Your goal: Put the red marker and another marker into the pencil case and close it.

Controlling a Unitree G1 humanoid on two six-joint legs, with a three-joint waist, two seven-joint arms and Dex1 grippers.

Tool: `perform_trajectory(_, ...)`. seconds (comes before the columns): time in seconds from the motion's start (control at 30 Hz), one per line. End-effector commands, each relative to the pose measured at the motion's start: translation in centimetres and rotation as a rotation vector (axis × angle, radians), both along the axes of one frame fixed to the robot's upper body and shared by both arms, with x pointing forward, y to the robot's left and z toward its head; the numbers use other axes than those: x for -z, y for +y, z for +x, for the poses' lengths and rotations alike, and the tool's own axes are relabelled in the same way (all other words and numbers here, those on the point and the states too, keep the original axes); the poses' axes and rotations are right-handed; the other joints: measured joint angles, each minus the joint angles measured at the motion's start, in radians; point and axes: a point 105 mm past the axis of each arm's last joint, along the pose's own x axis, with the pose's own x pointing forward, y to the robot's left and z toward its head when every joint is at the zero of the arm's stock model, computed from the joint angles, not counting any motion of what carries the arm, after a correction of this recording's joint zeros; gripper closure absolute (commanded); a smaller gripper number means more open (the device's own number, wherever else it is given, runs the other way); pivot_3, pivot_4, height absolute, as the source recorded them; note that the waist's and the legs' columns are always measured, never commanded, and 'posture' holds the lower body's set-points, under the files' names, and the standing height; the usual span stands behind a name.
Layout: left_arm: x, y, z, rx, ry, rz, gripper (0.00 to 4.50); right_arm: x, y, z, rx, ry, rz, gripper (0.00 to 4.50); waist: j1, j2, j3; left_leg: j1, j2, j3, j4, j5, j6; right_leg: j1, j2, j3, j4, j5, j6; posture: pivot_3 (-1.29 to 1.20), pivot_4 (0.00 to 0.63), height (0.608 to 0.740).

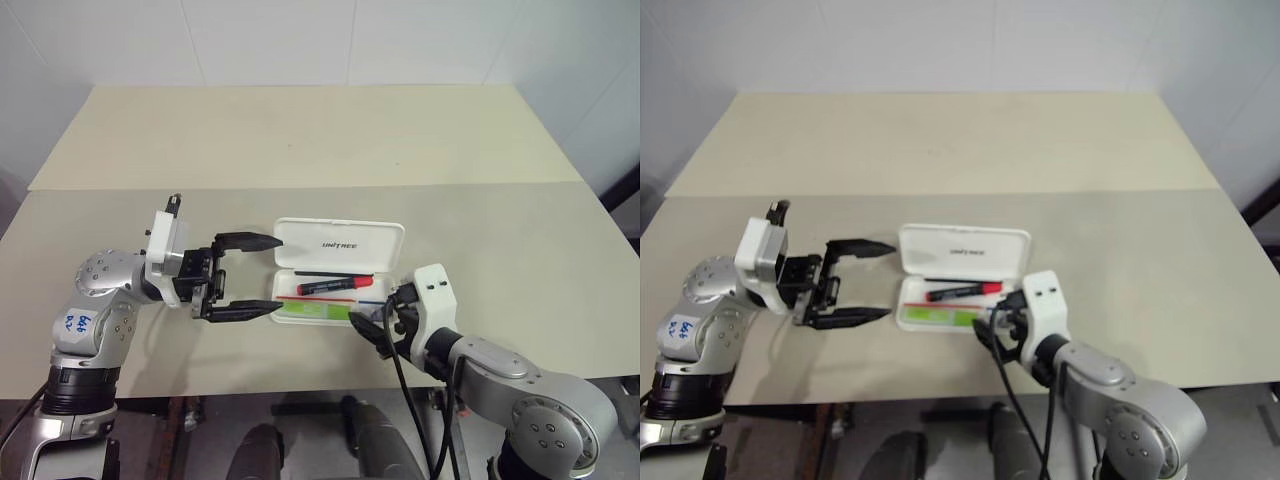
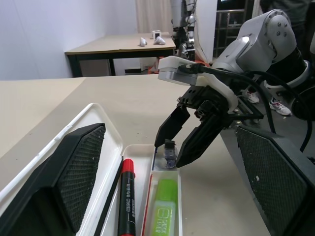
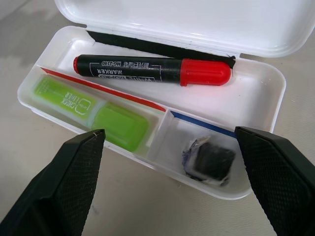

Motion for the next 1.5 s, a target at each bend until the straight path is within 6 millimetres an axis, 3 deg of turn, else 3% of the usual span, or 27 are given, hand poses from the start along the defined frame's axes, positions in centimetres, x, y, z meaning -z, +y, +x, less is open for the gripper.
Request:
perform_trajectory(0.03,-1.0,0.0,-0.3,-0.013,-0.063,-0.005,0.0,-2.0,-0.1,-0.3,-0.058,-0.09,-0.006,0.04,0.0,0.0,0.0,0.0,0.0,0.0,0.0,0.0,0.0,0.0,0.0,0.0,0.0,0.0,0.0,0.0,0.15,0.74)
perform_trajectory(0.33,-1.0,-0.1,0.1,-0.029,-0.082,-0.017,0.0,-3.3,-0.1,0.5,-0.088,-0.133,0.027,0.04,0.0,0.0,0.0,0.0,0.0,0.0,-0.001,0.0,0.0,0.0,0.0,0.0,0.0,0.0,0.001,0.0,0.15,0.74)
perform_trajectory(0.57,-1.0,-0.1,0.2,-0.034,-0.09,-0.021,0.0,-2.5,-0.6,0.5,-0.084,-0.096,0.0,0.04,0.001,0.0,0.0,0.0,0.0,0.0,-0.001,0.0,0.0,0.0,0.0,0.0,0.0,0.0,0.001,0.0,0.15,0.74)
perform_trajectory(0.9,-1.1,0.0,0.4,-0.044,-0.098,-0.024,0.0,-1.2,-2.3,2.8,0.001,-0.08,-0.103,0.04,0.0,0.0,0.0,0.0,0.0,0.0,-0.001,0.0,0.0,0.0,0.0,0.0,-0.001,-0.001,0.0,0.0,0.15,0.74)
perform_trajectory(1.23,-1.3,0.2,0.4,-0.052,-0.1,-0.018,0.0,-0.8,-5.5,2.4,0.033,-0.075,-0.193,0.04,0.004,0.0,0.0,-0.001,-0.001,0.0,-0.001,-0.001,0.0,0.0,0.0,0.0,-0.001,0.0,0.002,0.0,0.15,0.74)
perform_trajectory(1.5,-1.3,0.1,0.6,-0.048,-0.097,-0.018,0.0,-1.2,-6.9,2.7,0.049,-0.091,-0.228,0.04,0.003,0.0,0.0,0.0,-0.001,0.001,0.0,-0.001,0.0,0.0,0.0,0.0,0.0,-0.001,0.001,0.0,0.15,0.74)
